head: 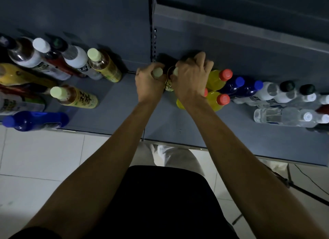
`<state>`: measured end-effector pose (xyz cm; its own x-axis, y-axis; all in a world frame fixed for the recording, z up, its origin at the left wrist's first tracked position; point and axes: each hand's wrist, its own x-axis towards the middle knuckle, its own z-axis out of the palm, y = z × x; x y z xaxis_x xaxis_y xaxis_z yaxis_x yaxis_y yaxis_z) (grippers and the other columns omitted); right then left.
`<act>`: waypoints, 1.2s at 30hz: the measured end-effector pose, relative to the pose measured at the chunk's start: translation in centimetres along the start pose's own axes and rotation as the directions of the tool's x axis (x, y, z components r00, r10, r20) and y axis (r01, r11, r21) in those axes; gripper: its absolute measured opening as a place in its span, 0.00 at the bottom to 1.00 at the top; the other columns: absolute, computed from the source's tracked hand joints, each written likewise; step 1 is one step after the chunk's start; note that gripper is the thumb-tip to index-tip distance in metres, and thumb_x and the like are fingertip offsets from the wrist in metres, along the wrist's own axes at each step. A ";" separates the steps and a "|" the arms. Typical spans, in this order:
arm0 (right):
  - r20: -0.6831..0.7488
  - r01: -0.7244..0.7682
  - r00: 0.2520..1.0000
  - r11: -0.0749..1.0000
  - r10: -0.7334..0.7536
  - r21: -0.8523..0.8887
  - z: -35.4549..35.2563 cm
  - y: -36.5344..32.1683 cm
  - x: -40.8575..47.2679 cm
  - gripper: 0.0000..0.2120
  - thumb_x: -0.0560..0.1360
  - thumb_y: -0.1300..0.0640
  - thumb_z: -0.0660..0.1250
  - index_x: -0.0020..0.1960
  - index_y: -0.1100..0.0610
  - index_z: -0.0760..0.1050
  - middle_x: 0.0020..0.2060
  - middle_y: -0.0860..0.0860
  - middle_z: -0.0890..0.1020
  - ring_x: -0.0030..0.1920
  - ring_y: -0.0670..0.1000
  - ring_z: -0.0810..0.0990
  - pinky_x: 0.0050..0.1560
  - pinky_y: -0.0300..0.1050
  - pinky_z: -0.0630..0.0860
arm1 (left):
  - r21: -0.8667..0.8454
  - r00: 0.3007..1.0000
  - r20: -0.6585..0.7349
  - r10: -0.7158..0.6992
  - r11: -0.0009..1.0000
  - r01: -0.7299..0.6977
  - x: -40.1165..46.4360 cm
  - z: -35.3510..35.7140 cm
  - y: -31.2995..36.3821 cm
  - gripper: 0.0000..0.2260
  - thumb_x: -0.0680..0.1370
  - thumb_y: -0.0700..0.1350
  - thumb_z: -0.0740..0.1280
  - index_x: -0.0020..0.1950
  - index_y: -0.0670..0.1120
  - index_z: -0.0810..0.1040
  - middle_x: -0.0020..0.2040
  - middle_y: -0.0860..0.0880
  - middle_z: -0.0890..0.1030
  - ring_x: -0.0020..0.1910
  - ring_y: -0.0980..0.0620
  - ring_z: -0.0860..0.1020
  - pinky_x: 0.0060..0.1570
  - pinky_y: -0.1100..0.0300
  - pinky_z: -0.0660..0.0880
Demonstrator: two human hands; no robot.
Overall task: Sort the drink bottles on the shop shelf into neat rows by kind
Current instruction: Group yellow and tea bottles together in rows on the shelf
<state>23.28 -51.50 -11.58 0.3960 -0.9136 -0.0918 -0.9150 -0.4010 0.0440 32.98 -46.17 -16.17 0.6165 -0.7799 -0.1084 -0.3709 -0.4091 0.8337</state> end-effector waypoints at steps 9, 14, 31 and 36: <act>-0.042 -0.069 0.997 0.998 0.069 -0.013 0.3 -0.7 -0.2 0.09 0.74 0.53 0.64 0.50 0.52 0.80 0.50 0.50 0.81 0.61 0.59 0.69 0.55 0.52 0.53 | 0.005 0.994 -0.010 0.110 0.994 -0.110 -0.9 -0.3 0.7 0.12 0.68 0.32 0.67 0.51 0.39 0.80 0.46 0.48 0.78 0.50 0.42 0.77 0.46 0.64 0.68; -0.016 -0.031 0.999 0.998 0.030 -0.052 1.0 -0.8 0.0 0.09 0.75 0.53 0.64 0.51 0.53 0.80 0.51 0.52 0.81 0.62 0.61 0.69 0.59 0.55 0.52 | 0.051 0.979 0.083 0.187 0.980 -0.191 1.5 -0.4 0.2 0.11 0.68 0.33 0.66 0.50 0.38 0.78 0.47 0.44 0.80 0.48 0.45 0.77 0.45 0.68 0.65; -0.158 -0.017 0.987 0.999 0.010 -0.041 1.6 0.0 -0.5 0.08 0.64 0.58 0.70 0.43 0.54 0.80 0.38 0.51 0.82 0.52 0.58 0.76 0.52 0.51 0.57 | -0.041 1.000 -0.011 -0.016 0.999 0.015 0.6 0.1 -0.6 0.14 0.70 0.39 0.73 0.55 0.42 0.80 0.53 0.49 0.70 0.48 0.55 0.73 0.51 0.70 0.70; -0.089 0.008 0.996 1.000 -0.010 -0.022 1.3 0.3 0.2 0.08 0.69 0.59 0.67 0.48 0.54 0.79 0.42 0.52 0.83 0.55 0.59 0.74 0.55 0.53 0.55 | -0.024 1.000 0.014 0.004 1.000 -0.004 1.3 0.5 -1.0 0.15 0.72 0.40 0.72 0.57 0.40 0.78 0.54 0.48 0.68 0.50 0.55 0.70 0.48 0.82 0.62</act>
<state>23.01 -51.68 -12.85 0.4102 -0.9120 -0.0034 -0.9099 -0.4096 0.0656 33.78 -47.00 -17.40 0.6052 -0.7882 -0.1121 -0.3568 -0.3944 0.8468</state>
